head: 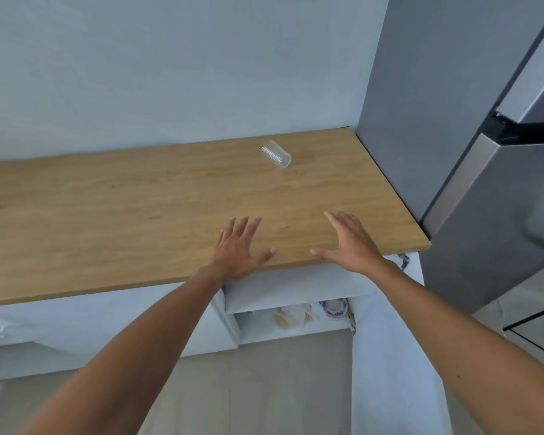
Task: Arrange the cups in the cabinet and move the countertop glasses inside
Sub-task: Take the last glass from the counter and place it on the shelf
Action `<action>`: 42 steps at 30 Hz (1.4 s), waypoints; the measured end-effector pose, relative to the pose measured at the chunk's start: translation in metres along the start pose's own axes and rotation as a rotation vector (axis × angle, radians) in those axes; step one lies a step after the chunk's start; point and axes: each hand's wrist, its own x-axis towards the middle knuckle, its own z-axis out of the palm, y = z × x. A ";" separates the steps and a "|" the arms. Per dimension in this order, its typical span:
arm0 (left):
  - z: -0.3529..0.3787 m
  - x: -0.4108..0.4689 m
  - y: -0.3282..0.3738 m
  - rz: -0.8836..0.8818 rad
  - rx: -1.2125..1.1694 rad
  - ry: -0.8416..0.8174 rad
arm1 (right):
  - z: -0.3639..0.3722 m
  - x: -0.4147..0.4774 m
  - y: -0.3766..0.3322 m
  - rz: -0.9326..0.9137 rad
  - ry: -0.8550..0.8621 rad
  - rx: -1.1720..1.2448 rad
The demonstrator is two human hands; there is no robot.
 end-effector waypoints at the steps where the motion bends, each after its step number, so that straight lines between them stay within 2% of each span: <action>1: 0.000 0.008 -0.003 -0.016 0.000 0.004 | -0.001 0.013 0.000 -0.004 -0.001 0.001; 7: 0.010 0.059 -0.033 -0.089 0.020 -0.063 | -0.003 0.089 -0.008 -0.027 0.021 0.015; 14: 0.019 0.136 -0.085 -0.080 0.072 -0.113 | 0.010 0.199 -0.022 -0.009 0.022 0.014; 24: 0.024 0.193 -0.131 -0.080 0.179 -0.049 | 0.030 0.328 -0.035 -0.027 0.071 0.030; 34: 0.029 0.198 -0.132 -0.067 0.223 -0.008 | 0.052 0.399 -0.037 0.101 0.020 0.042; 42: 0.027 0.198 -0.133 -0.056 0.231 -0.035 | 0.066 0.409 -0.038 0.111 0.113 0.096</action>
